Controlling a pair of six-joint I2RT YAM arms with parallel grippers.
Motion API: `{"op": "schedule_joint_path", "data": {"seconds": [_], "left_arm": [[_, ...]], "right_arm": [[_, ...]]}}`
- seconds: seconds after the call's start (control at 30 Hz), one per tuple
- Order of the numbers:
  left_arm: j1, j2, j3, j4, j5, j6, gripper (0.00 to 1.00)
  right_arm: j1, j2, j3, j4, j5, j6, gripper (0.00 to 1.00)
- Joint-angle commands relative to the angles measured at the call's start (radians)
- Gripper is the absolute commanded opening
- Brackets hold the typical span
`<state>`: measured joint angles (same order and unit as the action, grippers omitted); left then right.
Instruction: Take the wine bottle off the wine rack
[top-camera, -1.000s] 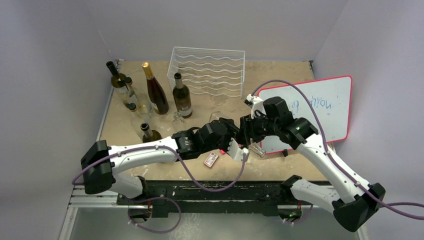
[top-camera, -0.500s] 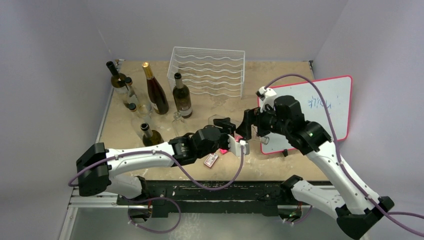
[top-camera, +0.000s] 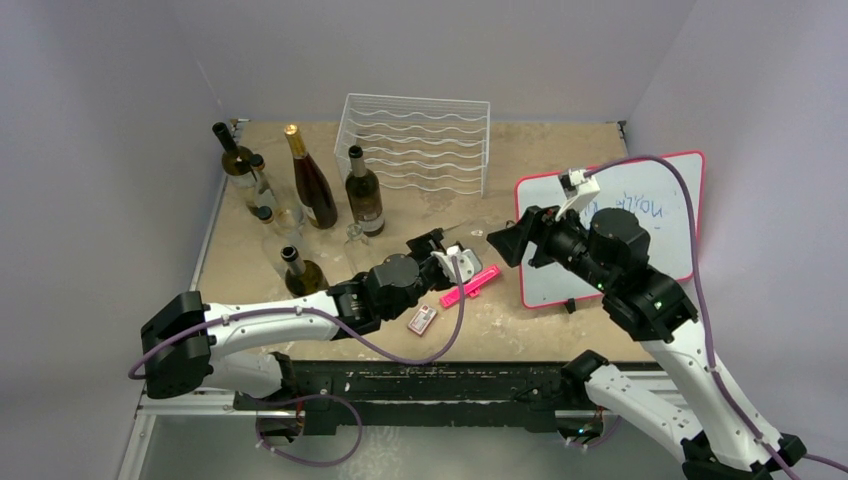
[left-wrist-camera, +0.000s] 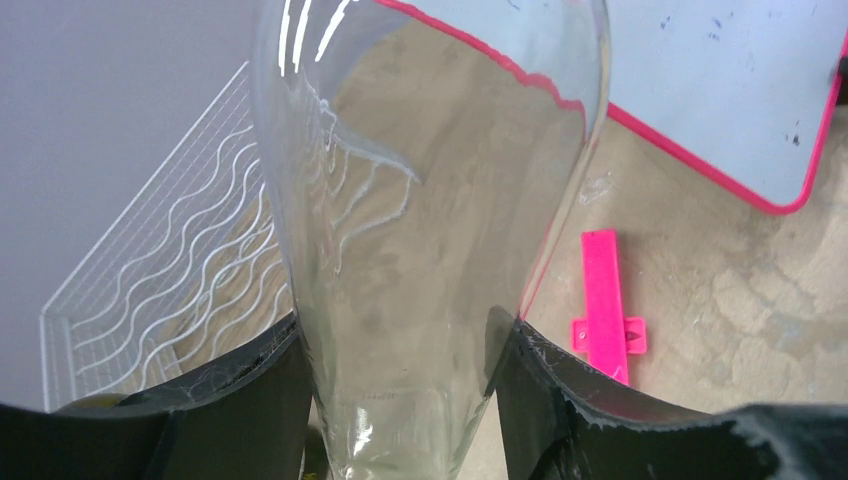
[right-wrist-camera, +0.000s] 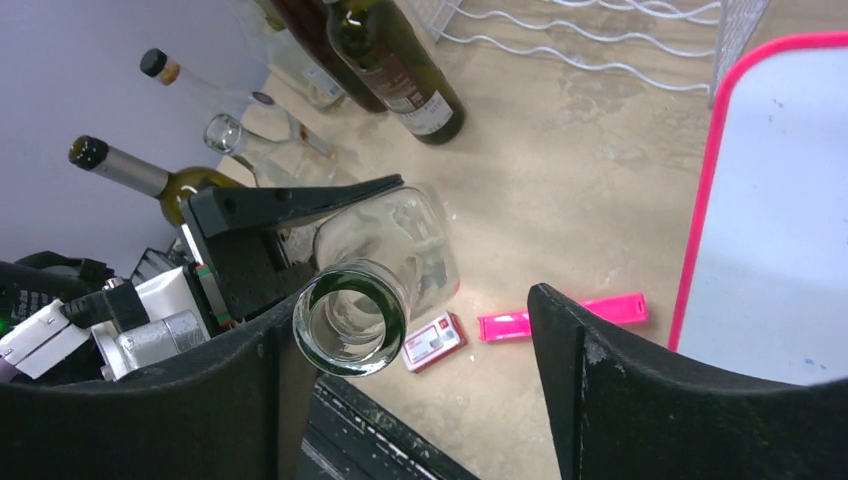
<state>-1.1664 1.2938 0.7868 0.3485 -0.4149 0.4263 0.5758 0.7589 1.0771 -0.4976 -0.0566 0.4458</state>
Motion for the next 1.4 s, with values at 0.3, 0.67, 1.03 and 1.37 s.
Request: {"op": "schedule_joint_path", "data": {"seconds": [0.3, 0.67, 1.03, 1.37], "left_arm": [[0.009, -0.046, -0.015, 0.205, -0.011, -0.204, 0.00], [0.016, -0.067, 0.036, 0.108, -0.019, -0.324, 0.59], [0.027, -0.246, 0.064, -0.129, 0.016, -0.366, 1.00], [0.029, -0.402, 0.186, -0.327, -0.104, -0.484, 1.00]], "right_arm": [[0.001, 0.052, -0.055, 0.278, -0.069, -0.043, 0.58], [0.001, 0.119, -0.072, 0.426, 0.059, -0.092, 0.00], [0.001, 0.370, -0.012, 0.666, 0.187, -0.287, 0.00], [0.085, 0.619, 0.100, 0.668, 0.247, -0.441, 0.00]]}}
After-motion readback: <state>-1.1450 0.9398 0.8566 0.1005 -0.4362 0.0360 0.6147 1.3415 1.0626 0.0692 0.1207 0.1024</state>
